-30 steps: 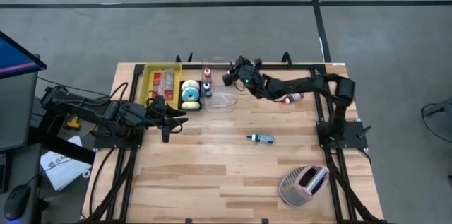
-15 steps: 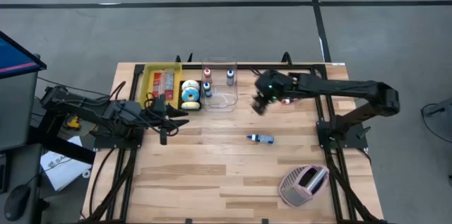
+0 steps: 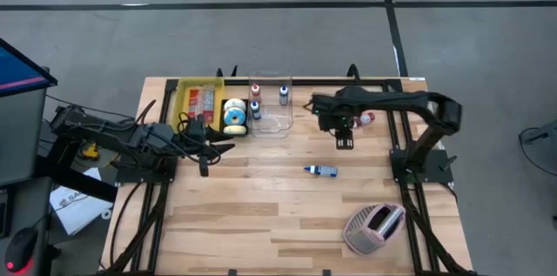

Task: Pick & Place Food Item
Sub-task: Put the red food coloring bottle into the transparent bin

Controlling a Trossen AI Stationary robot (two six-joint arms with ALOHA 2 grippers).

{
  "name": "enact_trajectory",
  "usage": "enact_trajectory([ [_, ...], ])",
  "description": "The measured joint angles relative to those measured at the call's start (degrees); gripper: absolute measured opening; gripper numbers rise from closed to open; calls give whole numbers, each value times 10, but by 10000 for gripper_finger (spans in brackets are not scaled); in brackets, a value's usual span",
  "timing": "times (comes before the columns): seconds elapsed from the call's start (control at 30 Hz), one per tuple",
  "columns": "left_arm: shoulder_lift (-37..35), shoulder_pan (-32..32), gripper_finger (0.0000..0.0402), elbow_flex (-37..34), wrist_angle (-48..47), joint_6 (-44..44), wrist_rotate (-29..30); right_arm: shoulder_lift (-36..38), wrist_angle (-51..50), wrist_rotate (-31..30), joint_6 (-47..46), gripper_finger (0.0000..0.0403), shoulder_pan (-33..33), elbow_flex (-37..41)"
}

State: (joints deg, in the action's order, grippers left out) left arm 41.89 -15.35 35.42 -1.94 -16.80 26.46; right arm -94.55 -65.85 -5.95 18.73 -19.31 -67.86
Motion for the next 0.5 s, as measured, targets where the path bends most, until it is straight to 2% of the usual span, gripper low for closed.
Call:
enact_trajectory([
  [0.2, 9, 0, 131, 0, 34, -13, 12, -79, -15, -43, 49, 142, -9, -4],
  [0.3, 11, 0, 131, 0, 39, -16, 12, -90, -19, -67, 74, 140, -21, -2],
  [0.5, 10, 0, 131, 0, 59, -18, 27, -81, 9, -70, 89, 130, -70, -2],
])
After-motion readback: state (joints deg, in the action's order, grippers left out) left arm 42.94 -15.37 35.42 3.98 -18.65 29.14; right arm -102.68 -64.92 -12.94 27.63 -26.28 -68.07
